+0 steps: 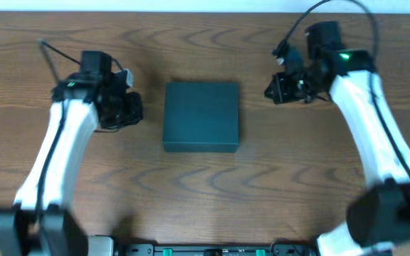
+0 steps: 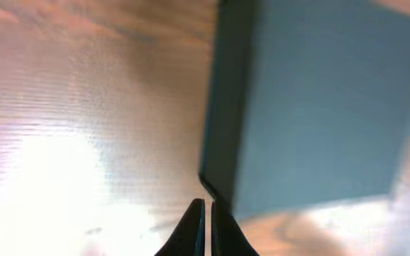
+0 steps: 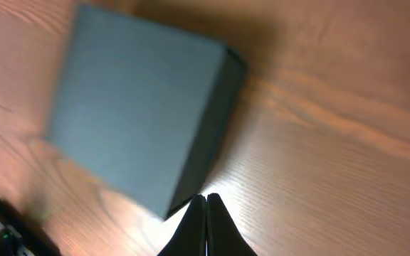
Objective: Pack container
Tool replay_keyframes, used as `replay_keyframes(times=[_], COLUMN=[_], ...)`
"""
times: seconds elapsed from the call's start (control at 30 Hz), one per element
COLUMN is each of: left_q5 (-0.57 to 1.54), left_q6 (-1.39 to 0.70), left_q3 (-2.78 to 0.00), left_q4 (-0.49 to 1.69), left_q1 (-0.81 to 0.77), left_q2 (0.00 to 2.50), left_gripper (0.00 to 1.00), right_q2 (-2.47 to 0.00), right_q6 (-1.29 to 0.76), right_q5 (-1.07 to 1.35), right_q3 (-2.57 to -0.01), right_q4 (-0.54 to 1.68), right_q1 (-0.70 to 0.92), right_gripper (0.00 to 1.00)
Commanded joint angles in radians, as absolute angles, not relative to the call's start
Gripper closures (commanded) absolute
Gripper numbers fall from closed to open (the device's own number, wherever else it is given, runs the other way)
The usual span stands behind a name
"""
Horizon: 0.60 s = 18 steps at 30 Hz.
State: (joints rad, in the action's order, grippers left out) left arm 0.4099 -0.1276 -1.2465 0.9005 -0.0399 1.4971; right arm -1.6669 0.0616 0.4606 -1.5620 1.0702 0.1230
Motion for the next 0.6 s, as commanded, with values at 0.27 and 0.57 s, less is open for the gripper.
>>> replay_keyframes(times=[0.27, 0.57], left_q5=[0.514, 0.519], left_q6=[-0.03, -0.194], left_q3=[-0.769, -0.765], left_q4=[1.104, 1.141], left_q1=[-0.039, -0.039], left_q2=[0.506, 0.359], left_gripper=[0.94, 0.05], right_q2=[-0.78, -0.437], right_q6=[-0.417, -0.643], right_q5=[0.342, 0.289], right_q3=[-0.759, -0.615], right_q4=[0.857, 0.864], right_q1=[0.509, 0.656], right_gripper=[0.98, 0.01])
